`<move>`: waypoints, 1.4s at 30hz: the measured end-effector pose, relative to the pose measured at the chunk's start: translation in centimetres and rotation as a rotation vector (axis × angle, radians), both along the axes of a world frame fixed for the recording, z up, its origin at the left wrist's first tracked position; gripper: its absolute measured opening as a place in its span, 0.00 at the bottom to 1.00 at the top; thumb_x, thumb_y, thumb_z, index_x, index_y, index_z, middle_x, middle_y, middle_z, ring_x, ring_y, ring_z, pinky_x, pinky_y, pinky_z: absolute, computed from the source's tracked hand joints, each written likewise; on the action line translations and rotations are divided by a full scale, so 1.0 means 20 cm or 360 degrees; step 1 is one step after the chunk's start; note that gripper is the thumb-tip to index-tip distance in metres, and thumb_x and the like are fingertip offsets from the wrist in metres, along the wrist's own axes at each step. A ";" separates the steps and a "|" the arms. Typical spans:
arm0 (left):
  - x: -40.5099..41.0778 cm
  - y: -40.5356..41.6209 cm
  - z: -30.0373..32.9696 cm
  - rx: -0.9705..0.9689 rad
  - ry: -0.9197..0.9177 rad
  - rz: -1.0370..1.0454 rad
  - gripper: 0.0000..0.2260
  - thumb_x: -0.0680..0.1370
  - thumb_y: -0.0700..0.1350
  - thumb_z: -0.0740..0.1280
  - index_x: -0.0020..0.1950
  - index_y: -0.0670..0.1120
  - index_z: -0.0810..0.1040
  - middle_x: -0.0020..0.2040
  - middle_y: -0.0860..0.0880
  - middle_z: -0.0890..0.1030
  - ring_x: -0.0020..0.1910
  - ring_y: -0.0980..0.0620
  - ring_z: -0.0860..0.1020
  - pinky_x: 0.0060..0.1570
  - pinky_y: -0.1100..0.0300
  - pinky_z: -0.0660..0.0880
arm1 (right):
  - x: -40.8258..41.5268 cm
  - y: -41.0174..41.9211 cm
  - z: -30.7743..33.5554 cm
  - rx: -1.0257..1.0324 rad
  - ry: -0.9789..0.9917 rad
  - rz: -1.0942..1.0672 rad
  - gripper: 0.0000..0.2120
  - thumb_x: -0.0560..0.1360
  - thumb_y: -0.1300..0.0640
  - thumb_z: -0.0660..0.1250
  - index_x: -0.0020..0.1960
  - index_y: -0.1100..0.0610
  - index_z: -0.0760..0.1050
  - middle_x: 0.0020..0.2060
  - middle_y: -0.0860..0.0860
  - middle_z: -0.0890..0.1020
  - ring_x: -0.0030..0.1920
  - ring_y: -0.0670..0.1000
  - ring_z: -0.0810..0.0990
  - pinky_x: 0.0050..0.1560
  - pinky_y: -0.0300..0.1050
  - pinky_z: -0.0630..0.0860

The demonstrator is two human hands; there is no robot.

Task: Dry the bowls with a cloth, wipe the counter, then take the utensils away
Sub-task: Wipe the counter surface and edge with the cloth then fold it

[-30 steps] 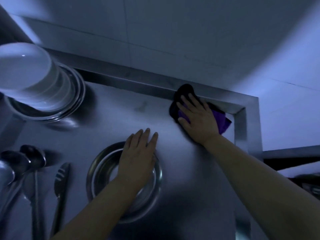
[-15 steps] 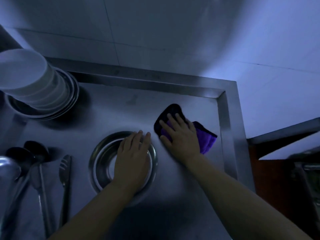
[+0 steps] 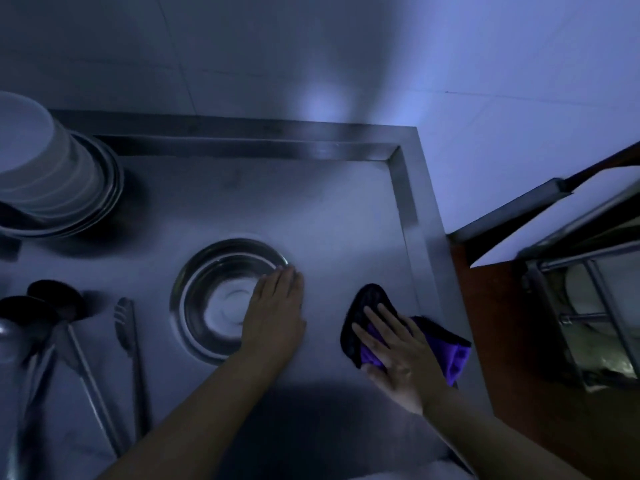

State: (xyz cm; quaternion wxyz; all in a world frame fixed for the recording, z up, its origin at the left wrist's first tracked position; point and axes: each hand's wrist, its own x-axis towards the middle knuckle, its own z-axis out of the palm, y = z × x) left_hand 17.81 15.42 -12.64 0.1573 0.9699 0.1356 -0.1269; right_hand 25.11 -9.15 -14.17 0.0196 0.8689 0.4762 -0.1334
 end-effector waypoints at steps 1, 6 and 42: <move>0.02 0.01 0.00 0.0015 0.0029 -0.0019 0.35 0.76 0.48 0.61 0.77 0.43 0.46 0.78 0.44 0.47 0.76 0.47 0.46 0.73 0.53 0.39 | 0.06 0.05 0.00 0.0009 -0.0015 -0.0048 0.26 0.77 0.39 0.54 0.73 0.47 0.62 0.74 0.50 0.62 0.75 0.53 0.56 0.69 0.55 0.58; 0.19 0.07 0.02 0.0127 0.0213 -0.0183 0.38 0.75 0.45 0.61 0.76 0.42 0.39 0.77 0.43 0.38 0.76 0.46 0.38 0.71 0.49 0.34 | 0.58 0.46 0.00 -0.0087 -0.0191 -0.0088 0.28 0.76 0.39 0.51 0.74 0.47 0.61 0.74 0.52 0.63 0.74 0.54 0.58 0.69 0.51 0.54; 0.48 -0.14 0.03 0.0610 0.0725 -0.0075 0.24 0.81 0.38 0.45 0.74 0.32 0.38 0.75 0.33 0.42 0.75 0.36 0.45 0.74 0.46 0.46 | 1.44 0.61 0.05 -0.0277 -0.0529 0.0358 0.30 0.76 0.36 0.47 0.75 0.47 0.55 0.74 0.53 0.63 0.73 0.57 0.58 0.69 0.60 0.52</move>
